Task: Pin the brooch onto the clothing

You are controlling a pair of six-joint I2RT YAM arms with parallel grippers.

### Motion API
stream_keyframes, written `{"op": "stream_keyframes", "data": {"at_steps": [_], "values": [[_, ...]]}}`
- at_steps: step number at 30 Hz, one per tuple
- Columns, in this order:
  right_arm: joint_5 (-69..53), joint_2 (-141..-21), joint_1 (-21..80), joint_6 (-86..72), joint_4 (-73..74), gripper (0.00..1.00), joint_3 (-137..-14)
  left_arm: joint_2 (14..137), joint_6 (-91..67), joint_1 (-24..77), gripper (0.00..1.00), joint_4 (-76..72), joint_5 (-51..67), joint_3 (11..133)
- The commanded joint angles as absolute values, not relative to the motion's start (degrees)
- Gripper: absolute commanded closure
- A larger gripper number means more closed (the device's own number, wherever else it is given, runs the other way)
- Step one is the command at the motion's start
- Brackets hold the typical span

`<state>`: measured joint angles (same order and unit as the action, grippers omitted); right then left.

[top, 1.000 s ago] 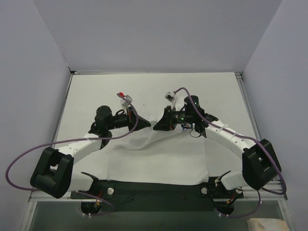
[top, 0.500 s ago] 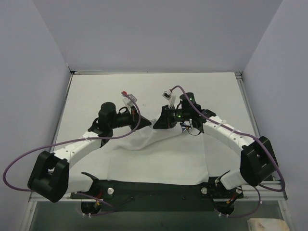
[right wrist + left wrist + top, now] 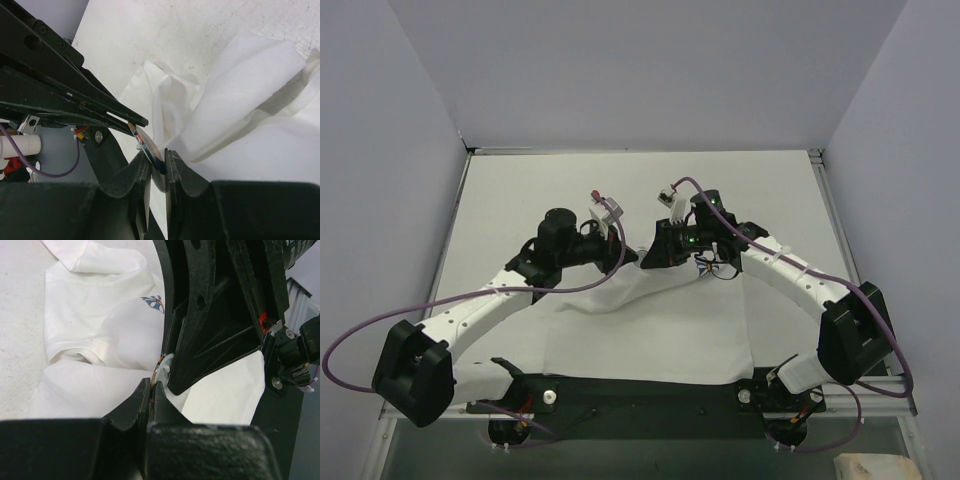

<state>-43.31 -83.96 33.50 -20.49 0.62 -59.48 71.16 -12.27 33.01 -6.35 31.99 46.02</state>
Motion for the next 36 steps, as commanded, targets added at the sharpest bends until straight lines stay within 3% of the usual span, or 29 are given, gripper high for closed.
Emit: {"op": "stream_keyframes", "data": {"at_steps": [1, 16, 36], "values": [[-39.55, -86.13, 35.77, -21.36, -3.52, 1.0, -62.49, 67.5, -11.26, 39.28, 1.0, -9.67, 38.94, 51.33], [-37.88, -86.66, 35.68, -24.34, -3.6, 1.0, -62.93, 64.16, -3.69, 47.02, 1.0, -5.98, 36.12, 52.82], [-35.68, -87.71, 33.58, -29.44, -3.69, 1.0, -62.23, 55.29, 1.76, 53.7, 1.0, -11.69, 27.25, 44.74]]}}
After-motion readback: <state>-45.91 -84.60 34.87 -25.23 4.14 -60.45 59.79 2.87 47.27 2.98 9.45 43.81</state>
